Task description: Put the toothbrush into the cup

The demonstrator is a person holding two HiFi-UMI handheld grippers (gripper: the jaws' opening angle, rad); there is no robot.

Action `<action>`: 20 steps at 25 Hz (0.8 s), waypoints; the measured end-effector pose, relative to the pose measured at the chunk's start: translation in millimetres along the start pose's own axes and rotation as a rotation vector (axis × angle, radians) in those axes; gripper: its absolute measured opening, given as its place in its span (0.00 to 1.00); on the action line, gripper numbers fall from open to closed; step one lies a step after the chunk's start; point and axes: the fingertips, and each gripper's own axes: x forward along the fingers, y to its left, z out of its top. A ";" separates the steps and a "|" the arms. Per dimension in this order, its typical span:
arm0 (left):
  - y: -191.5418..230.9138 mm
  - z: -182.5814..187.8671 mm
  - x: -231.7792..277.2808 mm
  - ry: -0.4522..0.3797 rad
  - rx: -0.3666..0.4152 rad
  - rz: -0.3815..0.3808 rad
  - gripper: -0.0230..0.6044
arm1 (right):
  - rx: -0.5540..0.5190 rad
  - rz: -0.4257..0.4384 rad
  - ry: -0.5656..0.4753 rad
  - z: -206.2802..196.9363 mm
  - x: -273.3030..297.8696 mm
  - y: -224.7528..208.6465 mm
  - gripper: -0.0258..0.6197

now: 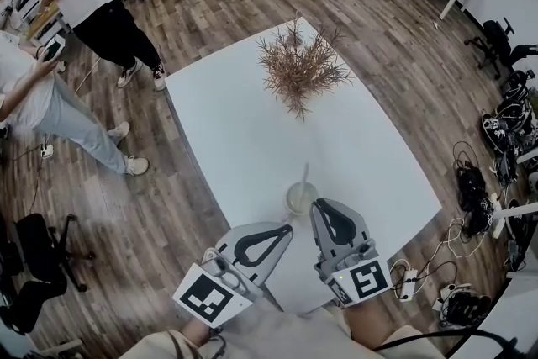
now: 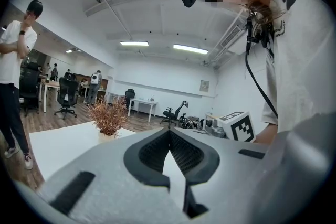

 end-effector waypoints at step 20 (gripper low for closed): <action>-40.2 1.1 -24.1 -0.023 0.032 -0.022 0.05 | -0.021 0.110 -0.027 45.2 -73.6 82.8 0.07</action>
